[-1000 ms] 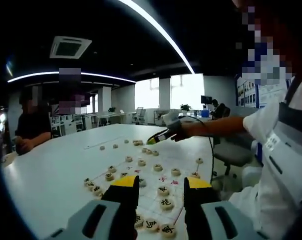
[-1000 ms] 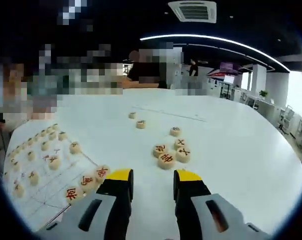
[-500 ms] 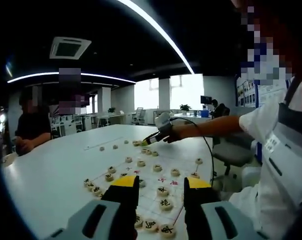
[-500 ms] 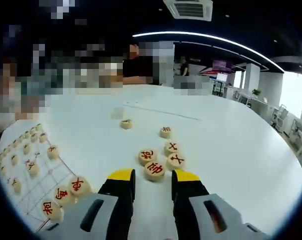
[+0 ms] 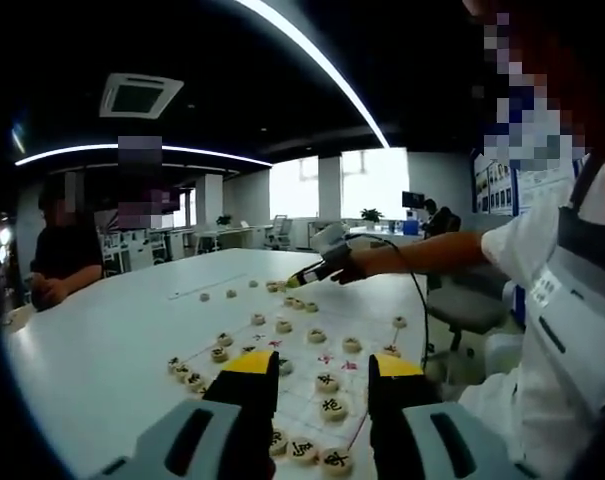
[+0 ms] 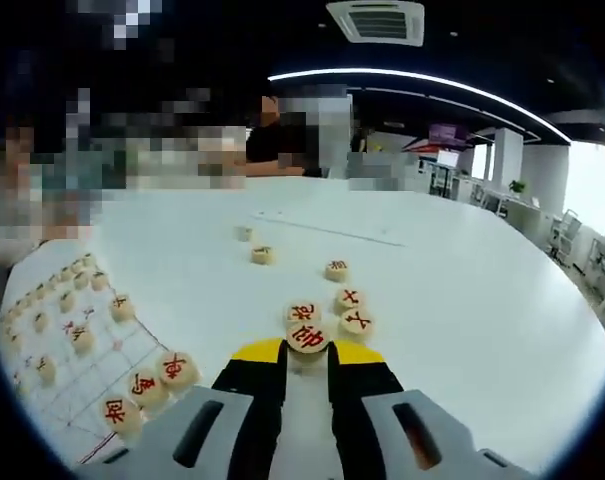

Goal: Pick up the chess pieces one by one and place each piece onto its starting position on the chessboard, setting the pieces on their correct points until all the chess pieces are arranged in the starting layout

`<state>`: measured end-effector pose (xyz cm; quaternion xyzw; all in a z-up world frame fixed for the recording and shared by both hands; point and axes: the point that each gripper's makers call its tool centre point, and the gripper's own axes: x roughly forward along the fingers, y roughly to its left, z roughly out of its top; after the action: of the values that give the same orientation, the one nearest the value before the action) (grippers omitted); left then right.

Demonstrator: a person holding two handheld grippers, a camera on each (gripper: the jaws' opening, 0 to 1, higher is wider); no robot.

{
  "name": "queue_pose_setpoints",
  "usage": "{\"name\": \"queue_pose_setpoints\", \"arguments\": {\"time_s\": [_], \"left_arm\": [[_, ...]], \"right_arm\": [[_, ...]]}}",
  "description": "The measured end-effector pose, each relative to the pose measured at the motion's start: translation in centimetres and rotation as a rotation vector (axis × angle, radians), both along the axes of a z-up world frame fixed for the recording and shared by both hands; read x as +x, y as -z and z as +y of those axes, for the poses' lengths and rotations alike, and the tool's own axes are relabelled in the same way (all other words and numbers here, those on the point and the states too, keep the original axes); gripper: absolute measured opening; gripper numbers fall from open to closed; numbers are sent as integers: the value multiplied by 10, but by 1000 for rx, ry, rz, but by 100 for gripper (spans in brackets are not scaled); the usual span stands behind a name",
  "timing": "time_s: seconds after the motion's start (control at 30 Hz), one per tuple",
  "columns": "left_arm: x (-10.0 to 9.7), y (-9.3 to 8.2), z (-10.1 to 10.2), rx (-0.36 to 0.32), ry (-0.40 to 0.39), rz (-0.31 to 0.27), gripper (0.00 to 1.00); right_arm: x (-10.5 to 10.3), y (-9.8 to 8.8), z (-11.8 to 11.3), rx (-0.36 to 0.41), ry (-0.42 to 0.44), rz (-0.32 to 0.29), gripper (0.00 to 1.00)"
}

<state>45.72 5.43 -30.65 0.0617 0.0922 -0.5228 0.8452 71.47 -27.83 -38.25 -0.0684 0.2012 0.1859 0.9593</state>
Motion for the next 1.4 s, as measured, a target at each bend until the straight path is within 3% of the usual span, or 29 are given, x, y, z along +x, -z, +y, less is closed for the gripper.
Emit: {"name": "queue_pose_setpoints", "arguments": {"time_s": [0.33, 0.43, 0.57, 0.8, 1.0, 1.13, 1.4], "left_arm": [[-1, 1, -2, -1, 7, 1, 37], [-1, 1, -2, 1, 8, 0, 37], [-1, 0, -2, 1, 6, 0, 37], [0, 2, -3, 2, 9, 3, 37], [1, 2, -1, 2, 4, 4, 37], [1, 2, 0, 3, 2, 4, 37], [0, 2, -1, 3, 5, 3, 37]], "right_arm": [[-57, -11, 17, 27, -104, -51, 18], [-72, -12, 26, 37, -161, -54, 18], [-94, -18, 44, 42, -301, -74, 18], [-134, -13, 73, 42, -526, -19, 18], [-153, -7, 81, 56, -604, 41, 18], [-165, 6, 83, 23, -654, 96, 18], [-169, 11, 84, 8, -665, 114, 18]]}}
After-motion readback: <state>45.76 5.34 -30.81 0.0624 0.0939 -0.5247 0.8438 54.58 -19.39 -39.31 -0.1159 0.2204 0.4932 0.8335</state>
